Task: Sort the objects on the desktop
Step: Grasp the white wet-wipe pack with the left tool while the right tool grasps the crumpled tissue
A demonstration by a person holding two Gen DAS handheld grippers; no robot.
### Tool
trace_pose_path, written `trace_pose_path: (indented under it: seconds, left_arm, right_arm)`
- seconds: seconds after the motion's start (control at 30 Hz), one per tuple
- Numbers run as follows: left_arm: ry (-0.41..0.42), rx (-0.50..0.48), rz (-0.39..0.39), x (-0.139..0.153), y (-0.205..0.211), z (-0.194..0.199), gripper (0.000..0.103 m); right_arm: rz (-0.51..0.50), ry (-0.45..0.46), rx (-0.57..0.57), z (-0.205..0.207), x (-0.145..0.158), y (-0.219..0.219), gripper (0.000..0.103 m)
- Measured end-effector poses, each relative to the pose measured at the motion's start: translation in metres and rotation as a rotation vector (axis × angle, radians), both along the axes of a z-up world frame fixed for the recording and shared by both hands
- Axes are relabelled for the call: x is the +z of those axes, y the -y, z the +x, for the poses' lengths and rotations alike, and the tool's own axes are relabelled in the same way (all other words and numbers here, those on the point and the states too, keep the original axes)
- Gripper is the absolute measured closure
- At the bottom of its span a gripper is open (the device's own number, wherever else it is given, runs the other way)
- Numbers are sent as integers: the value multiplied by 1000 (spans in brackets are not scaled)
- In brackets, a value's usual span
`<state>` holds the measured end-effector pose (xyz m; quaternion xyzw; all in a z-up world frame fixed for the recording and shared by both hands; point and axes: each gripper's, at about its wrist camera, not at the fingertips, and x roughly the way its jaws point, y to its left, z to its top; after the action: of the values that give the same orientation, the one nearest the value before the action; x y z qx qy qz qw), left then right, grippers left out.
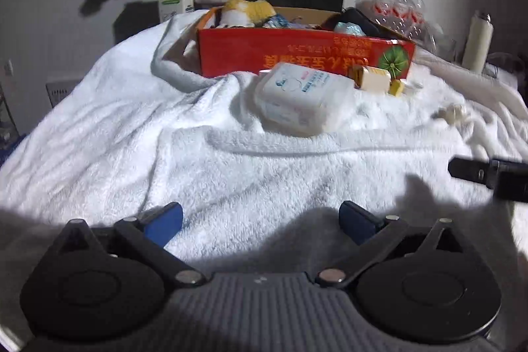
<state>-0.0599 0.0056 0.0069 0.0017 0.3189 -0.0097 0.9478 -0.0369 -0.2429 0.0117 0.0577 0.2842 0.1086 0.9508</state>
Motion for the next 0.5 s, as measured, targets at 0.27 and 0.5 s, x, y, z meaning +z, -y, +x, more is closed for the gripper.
trace_pose_path:
  seconds: [0.27, 0.5]
  left_arm:
    - [94, 47, 33, 10, -6, -7, 0]
    - [-7, -44, 9, -1, 6, -15, 0]
  right_arm:
    - [1, -2, 0, 1, 0, 0, 5]
    - [3, -4, -3, 2, 0, -1, 5]
